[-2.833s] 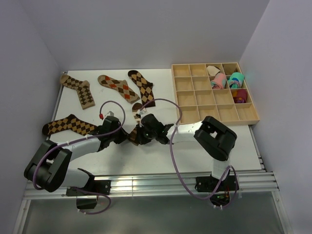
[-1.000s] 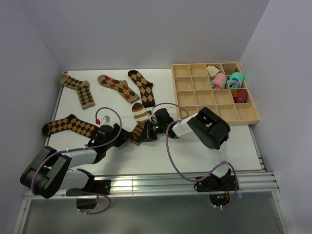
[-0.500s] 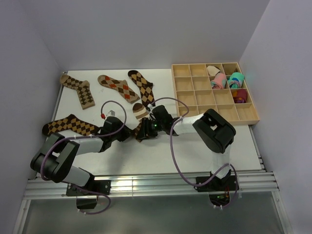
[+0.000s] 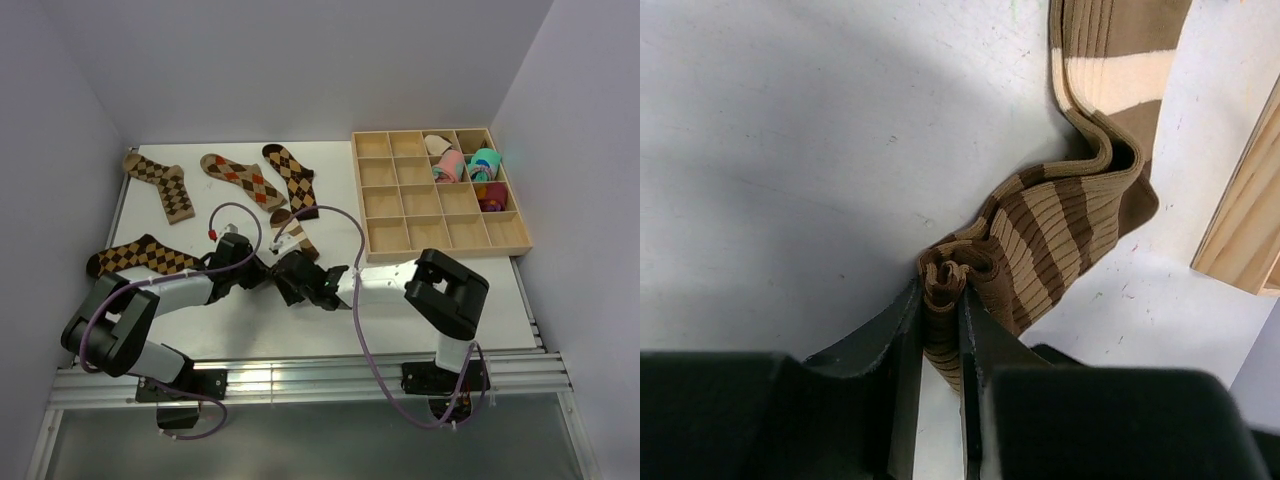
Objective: Roll the socks
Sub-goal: Roll the sock at the center of the board.
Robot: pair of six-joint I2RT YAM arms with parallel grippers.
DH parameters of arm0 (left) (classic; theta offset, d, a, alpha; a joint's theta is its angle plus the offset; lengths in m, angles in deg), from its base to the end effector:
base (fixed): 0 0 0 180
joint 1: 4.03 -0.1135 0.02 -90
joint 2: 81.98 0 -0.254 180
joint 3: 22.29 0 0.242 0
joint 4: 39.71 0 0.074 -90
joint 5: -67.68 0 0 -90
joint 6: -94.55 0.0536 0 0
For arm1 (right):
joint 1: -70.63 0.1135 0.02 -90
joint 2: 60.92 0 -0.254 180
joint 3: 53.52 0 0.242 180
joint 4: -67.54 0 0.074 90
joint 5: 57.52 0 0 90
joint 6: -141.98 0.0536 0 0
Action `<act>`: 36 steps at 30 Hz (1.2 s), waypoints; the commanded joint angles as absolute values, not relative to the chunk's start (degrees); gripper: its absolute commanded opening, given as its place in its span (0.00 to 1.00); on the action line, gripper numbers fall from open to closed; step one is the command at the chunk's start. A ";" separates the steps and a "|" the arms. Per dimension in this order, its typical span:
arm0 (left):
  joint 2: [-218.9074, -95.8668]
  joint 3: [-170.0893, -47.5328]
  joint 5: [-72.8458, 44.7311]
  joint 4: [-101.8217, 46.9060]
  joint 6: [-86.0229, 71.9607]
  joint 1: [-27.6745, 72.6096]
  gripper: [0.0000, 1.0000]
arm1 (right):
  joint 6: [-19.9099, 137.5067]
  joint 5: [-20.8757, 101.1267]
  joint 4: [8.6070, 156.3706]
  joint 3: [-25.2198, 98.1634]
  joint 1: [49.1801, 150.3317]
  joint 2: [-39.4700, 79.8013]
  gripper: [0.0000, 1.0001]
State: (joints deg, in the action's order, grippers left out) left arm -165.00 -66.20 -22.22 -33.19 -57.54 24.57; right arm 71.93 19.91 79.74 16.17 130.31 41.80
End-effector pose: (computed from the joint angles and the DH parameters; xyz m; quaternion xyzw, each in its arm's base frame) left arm 0.2336 -0.1275 0.1217 -0.2665 0.8868 -0.2692 0.2648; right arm 0.1957 0.3116 0.1397 -0.2731 0.8786 0.1646 0.3556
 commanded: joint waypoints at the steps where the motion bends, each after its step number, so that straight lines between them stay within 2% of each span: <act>1: -164.86 -66.35 -24.69 -26.06 -54.87 24.71 0.18 | 63.24 7.97 76.89 16.65 133.72 37.17 0.56; 7: -164.95 -66.44 -24.34 -26.06 -54.69 24.71 0.18 | 55.33 9.98 69.42 15.94 136.90 36.46 0.54; 8: -165.04 -66.44 -24.25 -26.06 -54.78 24.71 0.18 | 54.98 10.33 69.24 16.47 137.25 36.99 0.51; 12: -164.95 -66.52 -24.08 -25.88 -54.60 24.71 0.18 | 53.22 13.15 68.01 17.96 137.43 39.89 0.47; 27: -164.77 -66.00 -23.64 -26.15 -54.43 24.71 0.17 | 55.67 13.94 66.24 15.33 135.76 49.47 0.50; 36: -164.69 -66.17 -23.81 -25.71 -54.07 24.71 0.17 | 59.54 14.99 66.08 12.08 132.68 47.11 0.47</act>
